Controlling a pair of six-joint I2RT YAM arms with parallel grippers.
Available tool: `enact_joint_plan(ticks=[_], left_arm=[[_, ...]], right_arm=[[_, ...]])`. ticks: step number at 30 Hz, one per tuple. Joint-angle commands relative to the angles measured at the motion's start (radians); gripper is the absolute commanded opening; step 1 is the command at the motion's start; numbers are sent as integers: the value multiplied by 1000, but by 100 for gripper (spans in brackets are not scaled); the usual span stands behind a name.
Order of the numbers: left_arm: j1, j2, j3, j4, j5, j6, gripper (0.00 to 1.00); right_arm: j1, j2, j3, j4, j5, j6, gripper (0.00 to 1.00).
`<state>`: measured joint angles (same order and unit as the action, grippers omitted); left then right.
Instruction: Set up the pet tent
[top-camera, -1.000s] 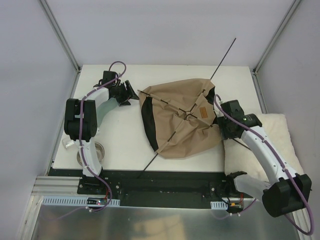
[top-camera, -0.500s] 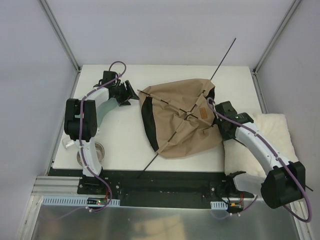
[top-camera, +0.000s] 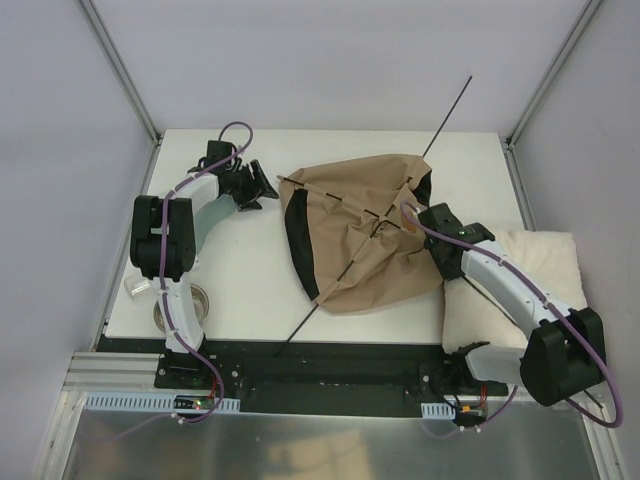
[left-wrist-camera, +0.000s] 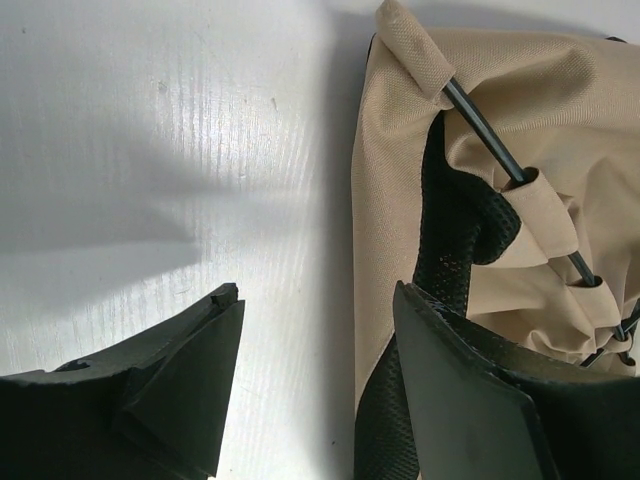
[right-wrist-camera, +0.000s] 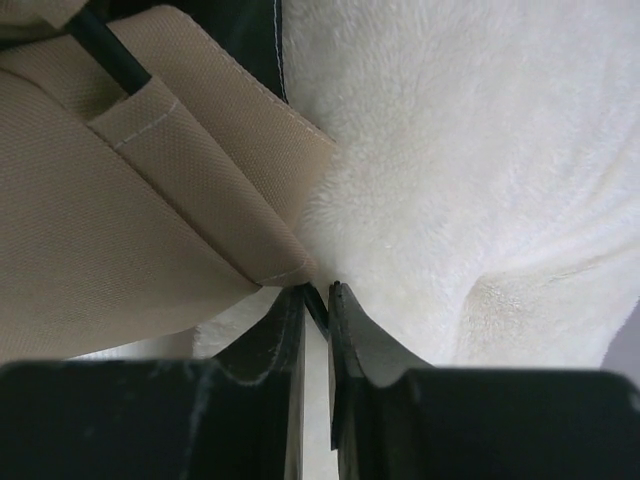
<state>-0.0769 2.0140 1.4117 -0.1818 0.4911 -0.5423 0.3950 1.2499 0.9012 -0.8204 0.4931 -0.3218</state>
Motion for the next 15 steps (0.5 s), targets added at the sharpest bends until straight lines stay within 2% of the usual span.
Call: enact_joint_plan(ticks=[1,6,15], left_arm=[[9,9,52,-8,10,-5,63],[9,9,59,-7,-6,-16,63],[9,5,63,-7,-29,-33,63]], right_arm=[[8,16,64,36,51,21,7],[10,34,137,41,35,-11,2],[10,49,263,26,-24,-22,0]])
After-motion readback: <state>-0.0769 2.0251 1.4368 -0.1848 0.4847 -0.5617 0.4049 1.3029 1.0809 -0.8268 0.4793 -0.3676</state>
